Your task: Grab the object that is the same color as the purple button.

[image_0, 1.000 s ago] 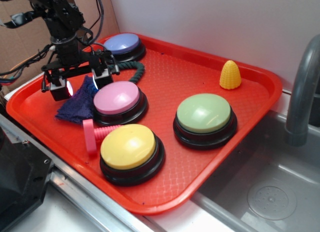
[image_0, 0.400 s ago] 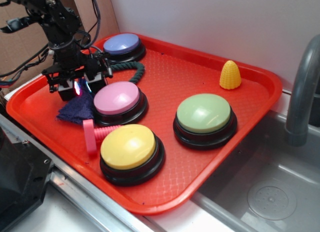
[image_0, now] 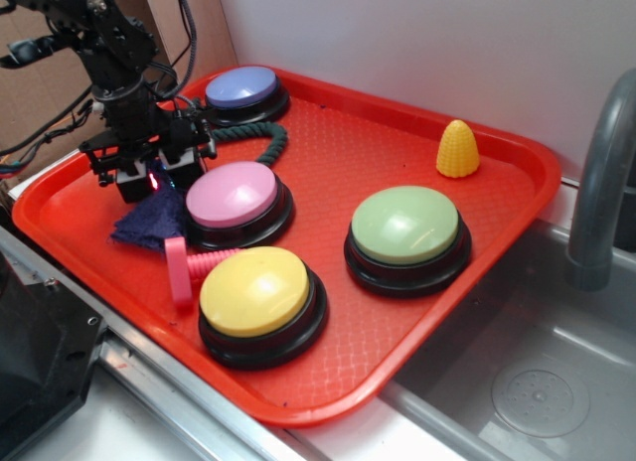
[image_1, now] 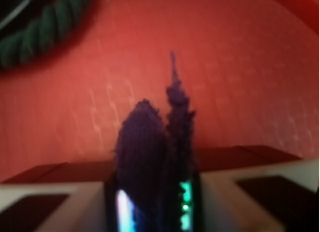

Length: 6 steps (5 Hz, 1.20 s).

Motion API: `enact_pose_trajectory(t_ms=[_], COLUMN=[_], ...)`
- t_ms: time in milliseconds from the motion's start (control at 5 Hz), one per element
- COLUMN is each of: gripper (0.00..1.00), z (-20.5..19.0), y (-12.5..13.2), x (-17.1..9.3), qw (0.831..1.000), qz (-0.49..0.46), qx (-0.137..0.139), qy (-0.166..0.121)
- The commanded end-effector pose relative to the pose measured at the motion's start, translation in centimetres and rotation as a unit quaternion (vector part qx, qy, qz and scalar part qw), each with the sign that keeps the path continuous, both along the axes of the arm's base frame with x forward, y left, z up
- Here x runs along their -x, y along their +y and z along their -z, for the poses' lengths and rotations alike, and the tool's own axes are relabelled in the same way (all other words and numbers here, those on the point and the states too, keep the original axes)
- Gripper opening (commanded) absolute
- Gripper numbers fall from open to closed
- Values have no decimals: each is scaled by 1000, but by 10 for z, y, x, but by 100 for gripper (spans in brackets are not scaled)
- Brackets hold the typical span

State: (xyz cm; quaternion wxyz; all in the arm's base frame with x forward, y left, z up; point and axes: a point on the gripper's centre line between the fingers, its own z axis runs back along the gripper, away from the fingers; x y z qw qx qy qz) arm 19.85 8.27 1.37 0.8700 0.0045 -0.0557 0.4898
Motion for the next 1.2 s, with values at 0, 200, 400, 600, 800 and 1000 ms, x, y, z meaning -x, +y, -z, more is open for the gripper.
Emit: enact_pose_trajectory(t_ms=[0,200,400,600,800,1000], gripper=[0,0,0,0,0,0], z=[-47,-94,-137,-178,-201,-205], y=[13,11,9,0,-15,-23], x=[-17,-31,-41,-46,-43,-38], qw=[1000,1000,997,987,971,966], qz=[-7,15,70,157,235,253], qx=[-1,4,4,6,-2,-20], qy=[-3,-12,-10,-20,-38,-55])
